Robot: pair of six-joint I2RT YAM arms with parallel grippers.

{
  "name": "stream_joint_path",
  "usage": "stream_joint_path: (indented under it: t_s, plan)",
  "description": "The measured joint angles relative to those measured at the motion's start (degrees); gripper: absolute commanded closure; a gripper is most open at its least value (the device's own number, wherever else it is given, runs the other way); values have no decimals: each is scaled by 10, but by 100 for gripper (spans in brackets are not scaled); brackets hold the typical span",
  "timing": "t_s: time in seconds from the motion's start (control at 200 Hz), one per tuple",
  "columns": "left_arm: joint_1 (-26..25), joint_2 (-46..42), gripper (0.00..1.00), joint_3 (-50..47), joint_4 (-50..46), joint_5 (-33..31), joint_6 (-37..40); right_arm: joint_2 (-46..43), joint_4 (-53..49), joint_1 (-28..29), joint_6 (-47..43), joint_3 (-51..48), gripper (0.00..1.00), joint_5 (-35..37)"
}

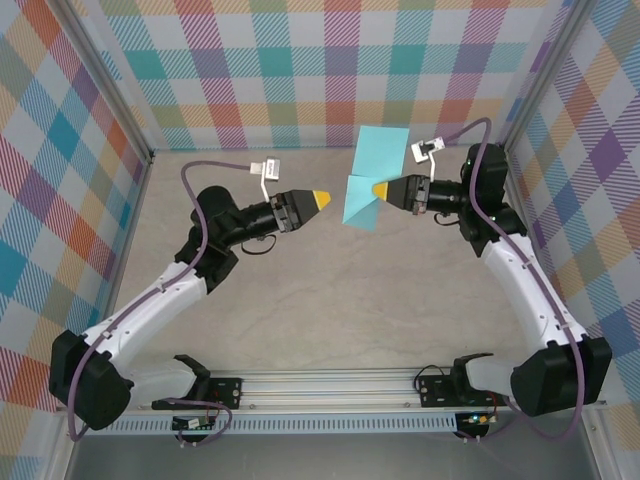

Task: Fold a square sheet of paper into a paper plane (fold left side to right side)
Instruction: Turn over the paper at the center of the table.

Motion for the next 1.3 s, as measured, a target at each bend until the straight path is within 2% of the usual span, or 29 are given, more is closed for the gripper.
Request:
stream_joint_path:
  t_s: [0.125, 0.19, 0.39, 0.62, 0.73, 0.785, 0.855, 0.875, 0.945, 0.995, 1.185, 1.3]
  plan:
    - [-21, 19, 0, 5, 2, 11, 0, -5, -1, 28, 5, 18, 90, -3]
    - [-30, 30, 4, 5, 2, 14, 0, -6, -1, 39, 6, 23, 90, -3]
    - [-46, 42, 39, 5, 11, 17, 2, -7, -3, 60, 12, 26, 91, -4]
    - [-47, 41, 66, 5, 29, 12, 3, -9, -14, 61, 18, 26, 87, -3]
    - [-47, 33, 75, -2, 31, 4, 8, -10, -23, 61, 16, 26, 77, -2]
    - [-47, 28, 78, -6, 28, 1, 11, -12, -36, 61, 14, 26, 65, 1]
    - [-47, 21, 82, -8, 19, -8, 24, -17, -65, 61, -4, 30, 55, 17]
    - [-47, 19, 83, -8, 13, -10, 27, -19, -75, 61, -11, 31, 49, 22]
    - [-48, 4, 86, -8, -37, -33, 60, -25, -127, 62, -42, 41, 39, 57]
    - [-51, -8, 90, -8, -84, -57, 90, -31, -170, 63, -71, 49, 28, 96]
    - [-96, -30, 100, -2, -308, -218, 212, -64, -317, 63, -146, 46, 0, 283]
    - [-159, -6, 100, 15, -453, -373, 256, -86, -378, 63, -165, 14, 0, 404]
